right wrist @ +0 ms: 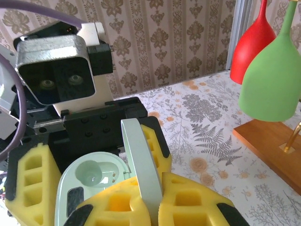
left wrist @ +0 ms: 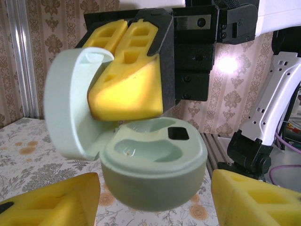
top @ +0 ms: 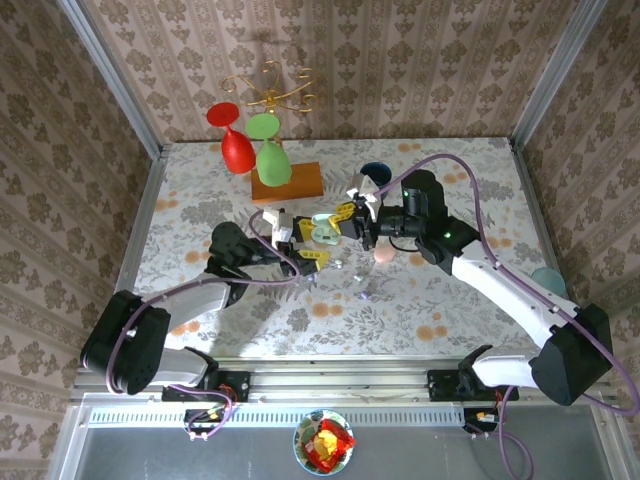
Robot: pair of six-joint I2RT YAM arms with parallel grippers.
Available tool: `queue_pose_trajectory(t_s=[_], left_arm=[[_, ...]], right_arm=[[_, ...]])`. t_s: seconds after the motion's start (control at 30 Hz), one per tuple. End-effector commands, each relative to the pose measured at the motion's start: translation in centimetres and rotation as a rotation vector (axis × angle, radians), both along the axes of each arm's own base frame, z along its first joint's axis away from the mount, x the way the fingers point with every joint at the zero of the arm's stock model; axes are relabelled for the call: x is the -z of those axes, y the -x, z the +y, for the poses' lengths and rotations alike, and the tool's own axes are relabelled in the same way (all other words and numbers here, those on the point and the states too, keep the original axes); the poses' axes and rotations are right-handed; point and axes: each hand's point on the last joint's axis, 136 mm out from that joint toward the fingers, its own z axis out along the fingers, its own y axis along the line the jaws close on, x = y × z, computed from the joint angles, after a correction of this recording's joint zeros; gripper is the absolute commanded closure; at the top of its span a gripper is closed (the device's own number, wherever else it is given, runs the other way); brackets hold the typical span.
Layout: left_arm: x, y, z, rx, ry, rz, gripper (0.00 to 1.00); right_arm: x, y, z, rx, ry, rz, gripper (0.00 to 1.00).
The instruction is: Insert the wireless bluetooth earbuds into the charging case
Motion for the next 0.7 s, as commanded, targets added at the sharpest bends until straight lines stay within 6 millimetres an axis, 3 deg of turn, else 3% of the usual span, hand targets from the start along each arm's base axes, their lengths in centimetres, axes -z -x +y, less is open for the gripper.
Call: queue_pose_trajectory(t_s=[0.0,0.47,0.67], left_arm=[[-1.12,0.31,-0.11,0.013,0.016,0.001,0.37],[-1.58,0.2,-0.15,0.012,0.024,0.006,0.44],[-1.5,0.22,-0.15,0.013,0.022,0.005,0.58]], right_arm=[[-0.28,-0.08,-0.02,0.018,0.014,-0.061,1.0],[0.28,-0.05,0.12,0.023,0.034,-0.08,1.0],[0.39,0.12,0.2,0.019,0.035,-0.076,1.0]])
